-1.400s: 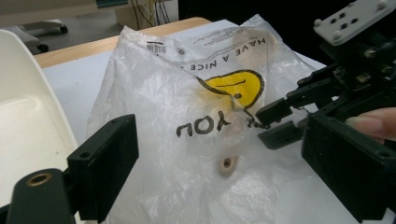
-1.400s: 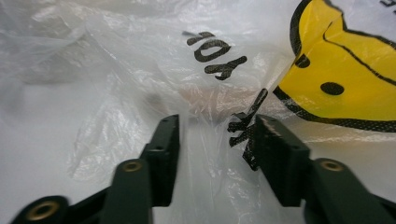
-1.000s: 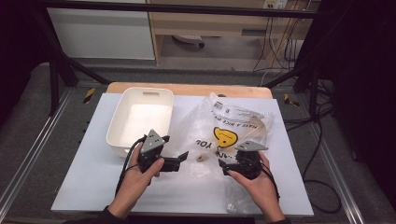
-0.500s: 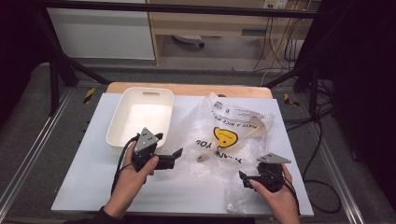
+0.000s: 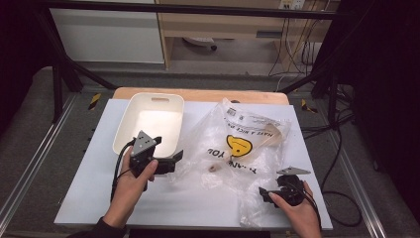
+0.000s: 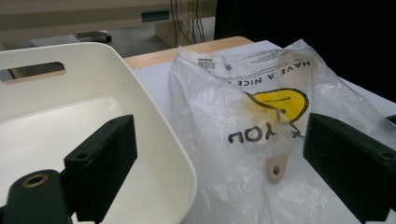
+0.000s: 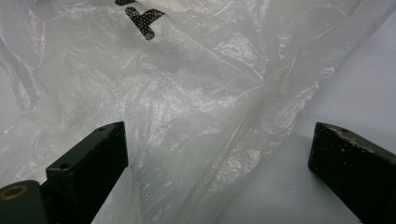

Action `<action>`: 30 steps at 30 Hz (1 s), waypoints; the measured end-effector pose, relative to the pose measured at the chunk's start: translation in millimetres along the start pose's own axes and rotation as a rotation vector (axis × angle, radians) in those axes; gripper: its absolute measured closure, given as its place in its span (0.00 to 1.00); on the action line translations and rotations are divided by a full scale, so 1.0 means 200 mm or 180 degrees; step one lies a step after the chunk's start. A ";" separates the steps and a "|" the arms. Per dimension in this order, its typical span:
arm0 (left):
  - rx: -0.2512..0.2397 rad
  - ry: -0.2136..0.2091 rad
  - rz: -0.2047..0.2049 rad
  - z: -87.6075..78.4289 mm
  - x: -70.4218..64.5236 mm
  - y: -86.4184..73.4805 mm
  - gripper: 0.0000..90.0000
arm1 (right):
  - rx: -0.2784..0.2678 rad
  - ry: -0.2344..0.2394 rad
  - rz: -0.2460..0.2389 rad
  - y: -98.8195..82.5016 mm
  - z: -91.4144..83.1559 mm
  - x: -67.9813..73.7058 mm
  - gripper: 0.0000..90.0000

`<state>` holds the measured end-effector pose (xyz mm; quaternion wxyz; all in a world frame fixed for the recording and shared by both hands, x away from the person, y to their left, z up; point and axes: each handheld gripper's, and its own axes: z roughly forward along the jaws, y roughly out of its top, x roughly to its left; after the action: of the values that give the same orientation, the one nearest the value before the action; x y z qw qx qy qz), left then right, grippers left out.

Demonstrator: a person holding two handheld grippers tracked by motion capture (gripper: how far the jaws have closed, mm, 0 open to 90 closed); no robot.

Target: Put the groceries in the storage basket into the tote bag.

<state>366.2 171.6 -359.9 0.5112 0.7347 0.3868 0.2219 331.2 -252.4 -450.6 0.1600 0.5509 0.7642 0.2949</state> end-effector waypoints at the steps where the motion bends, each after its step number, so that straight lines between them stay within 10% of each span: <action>1: -0.0002 0.0004 -0.0011 0.00 0.00 0.00 0.11 | -0.0004 0.0011 -0.0007 0.00 0.00 0.00 0.07; 14: 0.0008 0.0012 -0.0045 0.00 0.02 -0.01 0.11 | 0.0036 0.0108 -0.0529 0.00 0.04 0.17 0.09; 30: -0.0021 0.0031 -0.0061 -0.01 0.03 0.01 0.11 | -0.0165 0.0208 -0.0670 0.00 0.01 0.18 0.69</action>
<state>368.1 177.2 -357.9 0.5139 0.7282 0.3955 0.2219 320.4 -217.2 -449.7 0.1792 0.4533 0.8148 0.3139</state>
